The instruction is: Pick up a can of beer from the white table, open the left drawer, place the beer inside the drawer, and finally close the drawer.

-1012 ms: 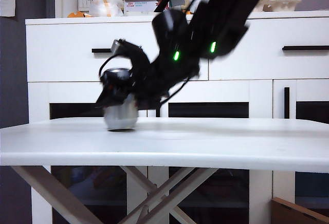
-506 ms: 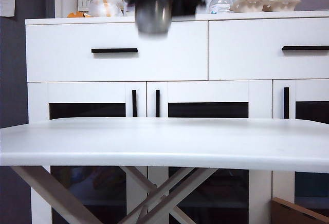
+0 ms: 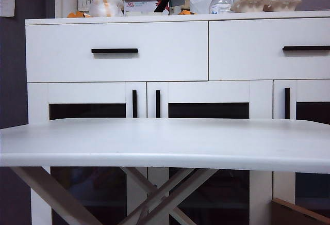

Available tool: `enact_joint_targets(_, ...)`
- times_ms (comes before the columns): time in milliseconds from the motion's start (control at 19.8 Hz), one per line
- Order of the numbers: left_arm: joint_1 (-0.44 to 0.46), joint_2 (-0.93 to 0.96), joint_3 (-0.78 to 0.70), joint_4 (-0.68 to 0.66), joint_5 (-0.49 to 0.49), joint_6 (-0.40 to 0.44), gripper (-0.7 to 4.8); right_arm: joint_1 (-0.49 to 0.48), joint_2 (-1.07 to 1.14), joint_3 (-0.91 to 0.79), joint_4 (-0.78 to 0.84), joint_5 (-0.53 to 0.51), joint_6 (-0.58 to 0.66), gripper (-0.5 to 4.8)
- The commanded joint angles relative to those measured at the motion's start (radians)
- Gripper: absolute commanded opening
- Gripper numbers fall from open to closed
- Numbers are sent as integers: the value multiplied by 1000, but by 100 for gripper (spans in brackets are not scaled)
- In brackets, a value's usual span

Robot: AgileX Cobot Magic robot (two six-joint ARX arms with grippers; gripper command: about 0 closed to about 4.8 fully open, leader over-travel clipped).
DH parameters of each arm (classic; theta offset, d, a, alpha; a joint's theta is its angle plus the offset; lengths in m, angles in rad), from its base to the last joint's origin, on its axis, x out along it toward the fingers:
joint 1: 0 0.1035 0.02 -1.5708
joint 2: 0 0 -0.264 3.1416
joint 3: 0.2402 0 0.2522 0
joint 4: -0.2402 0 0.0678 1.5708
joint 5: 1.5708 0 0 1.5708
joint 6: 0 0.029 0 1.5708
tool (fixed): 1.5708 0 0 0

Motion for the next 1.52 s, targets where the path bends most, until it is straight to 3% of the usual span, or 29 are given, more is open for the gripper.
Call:
enact_joint_targets(51, 0, 127, 3, 209, -56, -213, -6, 4, -29, 11, 41, -7, 3, 129)
enact_joint_targets(253, 0, 319, 34, 362, -154, -380, -6, 4, -34, 11, 40, 4, 3, 129)
enact_joint_targets(557, 0, 547, 294, 385, -115, -386, -6, 4, -49, 11, 46, 67, 3, 129)
enact_joint_targets(961, 0, 712, 577, 239, -114, -389, -1, 4, -80, 11, 43, 102, 3, 129)
enact_joint_targets(1063, -1, 729, 598, 193, -147, -445, 149, 4, -82, 11, 42, 102, 3, 129)
enact_joint_targets(1113, -1, 742, 602, 178, -160, -497, 317, 4, -83, 11, 42, 102, 3, 129)
enact_joint_targets(1164, -1, 751, 602, 179, -162, -517, 353, 4, -85, 11, 41, 102, 3, 129)
enact_joint_targets(1316, -1, 804, 602, 183, -162, -607, 355, 4, -89, 11, 41, 102, 3, 129)
enact_joint_targets(1518, -1, 881, 636, 214, -138, -615, 355, 4, -90, 11, 35, 102, 3, 129)
